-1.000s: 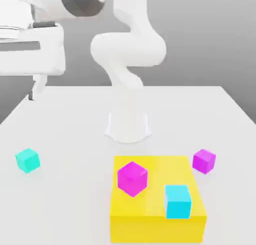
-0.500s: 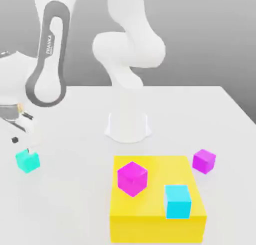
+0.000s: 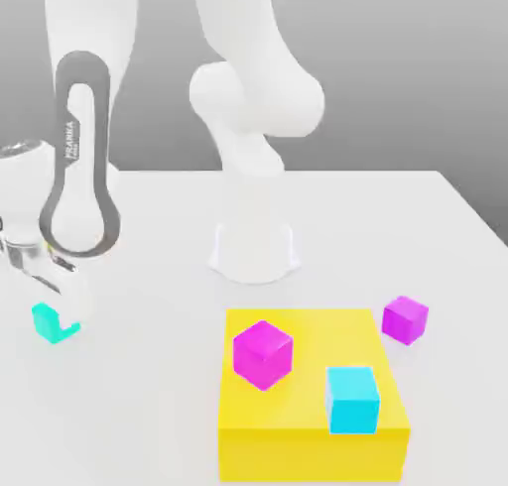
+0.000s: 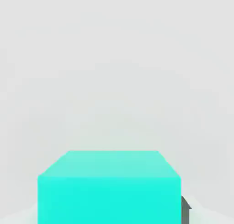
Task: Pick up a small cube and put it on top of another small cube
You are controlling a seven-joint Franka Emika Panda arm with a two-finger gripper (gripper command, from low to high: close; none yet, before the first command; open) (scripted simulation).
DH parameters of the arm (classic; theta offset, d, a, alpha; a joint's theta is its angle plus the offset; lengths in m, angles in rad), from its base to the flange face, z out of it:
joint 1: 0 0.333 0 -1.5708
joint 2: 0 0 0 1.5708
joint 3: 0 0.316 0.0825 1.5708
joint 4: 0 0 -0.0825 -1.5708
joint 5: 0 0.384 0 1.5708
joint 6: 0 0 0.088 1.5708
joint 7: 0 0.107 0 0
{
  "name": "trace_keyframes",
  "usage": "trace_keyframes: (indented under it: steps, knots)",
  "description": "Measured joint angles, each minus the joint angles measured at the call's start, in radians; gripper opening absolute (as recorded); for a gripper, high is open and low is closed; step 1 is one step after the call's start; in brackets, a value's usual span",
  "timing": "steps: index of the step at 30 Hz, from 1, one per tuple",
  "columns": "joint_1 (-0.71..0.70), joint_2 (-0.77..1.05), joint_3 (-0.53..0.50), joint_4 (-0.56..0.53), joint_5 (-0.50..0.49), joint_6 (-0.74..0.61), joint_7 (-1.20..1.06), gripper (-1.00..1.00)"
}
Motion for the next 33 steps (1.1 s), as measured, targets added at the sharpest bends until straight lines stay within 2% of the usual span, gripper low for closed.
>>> trace_keyframes:
  steps: [6, 11, 16, 25, 29, 30, 33]
  knots:
    - [0.131, -0.12, -0.178, -0.035, -0.211, -0.077, 0.159, -1.0]
    - [0.172, -0.229, -0.249, -0.062, -0.389, -0.15, 0.291, -1.0]
    - [0.411, -0.357, -0.13, -0.032, -0.438, -0.309, 0.303, -1.0]
    - [0.677, -0.593, 0.162, 0.032, -0.544, -0.596, 0.328, -1.0]
    - [0.712, -0.516, 0.196, 0.006, -0.55, -0.491, 0.325, -1.0]
    - [0.714, -0.488, 0.196, -0.003, -0.55, -0.453, 0.324, 1.0]
    - [0.714, -0.488, 0.196, -0.003, -0.55, -0.453, 0.324, 1.0]
